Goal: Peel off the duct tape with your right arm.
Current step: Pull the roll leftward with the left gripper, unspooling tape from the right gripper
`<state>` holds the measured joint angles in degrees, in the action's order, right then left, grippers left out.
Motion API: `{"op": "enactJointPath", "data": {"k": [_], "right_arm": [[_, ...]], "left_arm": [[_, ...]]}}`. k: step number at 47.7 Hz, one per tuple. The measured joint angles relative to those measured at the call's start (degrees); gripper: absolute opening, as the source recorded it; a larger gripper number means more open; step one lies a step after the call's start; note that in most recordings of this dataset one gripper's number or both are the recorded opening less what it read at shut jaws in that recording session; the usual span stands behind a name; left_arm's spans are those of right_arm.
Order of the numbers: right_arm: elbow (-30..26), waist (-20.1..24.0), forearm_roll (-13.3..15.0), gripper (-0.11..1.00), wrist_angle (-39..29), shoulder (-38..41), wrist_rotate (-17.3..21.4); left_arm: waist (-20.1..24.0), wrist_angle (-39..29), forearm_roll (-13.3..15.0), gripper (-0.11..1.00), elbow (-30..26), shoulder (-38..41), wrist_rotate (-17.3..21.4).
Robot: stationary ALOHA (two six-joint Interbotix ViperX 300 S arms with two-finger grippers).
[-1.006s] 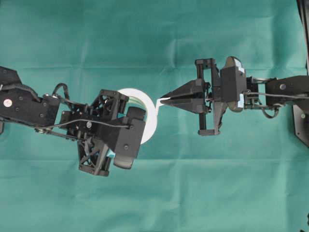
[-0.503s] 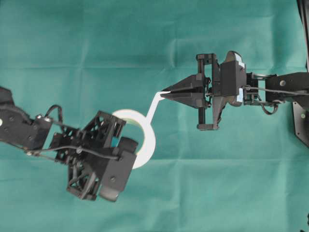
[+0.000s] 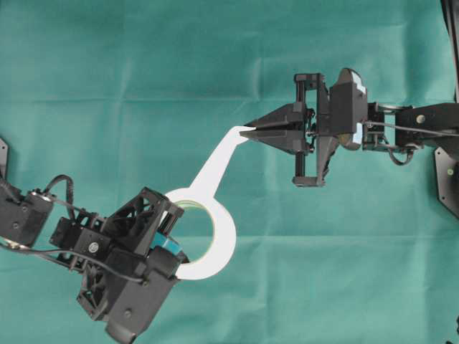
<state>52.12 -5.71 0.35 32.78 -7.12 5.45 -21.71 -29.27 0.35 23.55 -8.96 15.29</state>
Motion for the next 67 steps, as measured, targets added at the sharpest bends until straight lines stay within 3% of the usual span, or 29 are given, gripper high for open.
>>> {"op": "enactJointPath", "data": {"k": [12,21,34,47,67], "right_arm": [[0.5,-0.1,-0.1,-0.09,0.3,0.0,-0.3],[1.0,-0.7,0.0,-0.09,0.4,0.0,0.1],[1.7,-0.7,-0.1,-0.09,0.4,-0.1,0.2],[2.3,-0.7,-0.1,-0.09,0.5,-0.1,1.0],[2.0,-0.8,0.0,-0.09,0.6,0.1,1.6]], "left_arm": [[-0.2,4.2,0.1,0.22,0.1,-1.2,3.3],[-2.3,9.8,0.1,0.22,0.1,-3.3,8.3],[-2.9,23.9,0.3,0.22,4.8,-7.2,15.2],[-3.0,38.6,0.6,0.2,10.7,-11.2,16.4],[-2.3,48.1,0.7,0.2,15.2,-14.8,16.5]]}}
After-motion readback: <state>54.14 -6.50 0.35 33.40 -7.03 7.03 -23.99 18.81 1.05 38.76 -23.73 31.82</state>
